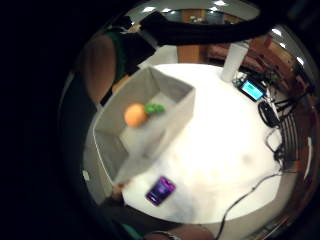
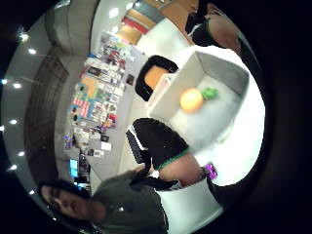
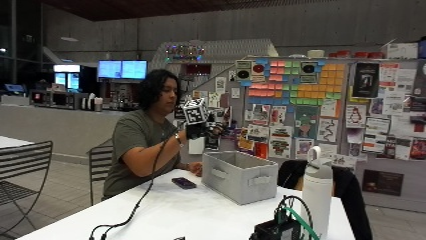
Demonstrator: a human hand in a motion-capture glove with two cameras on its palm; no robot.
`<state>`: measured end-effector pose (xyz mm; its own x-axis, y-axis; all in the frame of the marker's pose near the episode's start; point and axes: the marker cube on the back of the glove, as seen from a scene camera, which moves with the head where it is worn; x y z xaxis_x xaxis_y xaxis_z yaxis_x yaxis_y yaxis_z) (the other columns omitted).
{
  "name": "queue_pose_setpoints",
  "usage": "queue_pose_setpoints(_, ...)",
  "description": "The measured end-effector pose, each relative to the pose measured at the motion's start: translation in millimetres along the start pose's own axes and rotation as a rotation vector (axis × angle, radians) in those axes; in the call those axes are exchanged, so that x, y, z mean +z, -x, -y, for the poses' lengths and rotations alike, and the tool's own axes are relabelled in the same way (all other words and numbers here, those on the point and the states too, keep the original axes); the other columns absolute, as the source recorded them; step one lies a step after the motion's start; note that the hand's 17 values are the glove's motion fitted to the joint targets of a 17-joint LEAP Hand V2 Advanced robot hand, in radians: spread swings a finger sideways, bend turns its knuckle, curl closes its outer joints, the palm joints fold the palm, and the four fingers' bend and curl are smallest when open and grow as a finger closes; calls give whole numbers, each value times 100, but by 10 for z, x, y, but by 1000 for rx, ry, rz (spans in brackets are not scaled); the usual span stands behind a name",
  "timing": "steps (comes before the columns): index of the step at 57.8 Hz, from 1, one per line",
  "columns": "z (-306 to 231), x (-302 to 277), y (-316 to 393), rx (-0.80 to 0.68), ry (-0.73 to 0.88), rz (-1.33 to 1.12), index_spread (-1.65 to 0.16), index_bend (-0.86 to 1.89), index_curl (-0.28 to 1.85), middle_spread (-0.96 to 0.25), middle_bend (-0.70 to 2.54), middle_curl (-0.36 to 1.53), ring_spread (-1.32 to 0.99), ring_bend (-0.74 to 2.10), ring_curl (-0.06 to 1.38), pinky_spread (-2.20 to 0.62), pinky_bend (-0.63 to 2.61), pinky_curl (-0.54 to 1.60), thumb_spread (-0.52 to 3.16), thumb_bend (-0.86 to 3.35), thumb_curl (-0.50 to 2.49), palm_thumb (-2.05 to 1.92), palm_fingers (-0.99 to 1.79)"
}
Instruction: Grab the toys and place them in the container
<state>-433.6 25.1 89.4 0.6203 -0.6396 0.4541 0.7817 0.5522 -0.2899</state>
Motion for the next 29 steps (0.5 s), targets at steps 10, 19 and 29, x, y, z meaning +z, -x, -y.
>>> queue_pose_setpoints(10,-950,-7,-57,116,37,56,-42,52,62,-12,42,52,-14,51,30,4,80,34,114,-6,34,-7,6)
queue_pose_setpoints(19,-1514,-28,-453,202,35,3,-42,50,59,-11,39,49,-13,49,29,4,77,33,115,-5,31,-6,9)
queue_pose_setpoints(29,-1957,-1,-684,274,46,-35,-41,48,57,-11,37,47,-13,47,28,4,74,32,116,-5,28,-6,12)
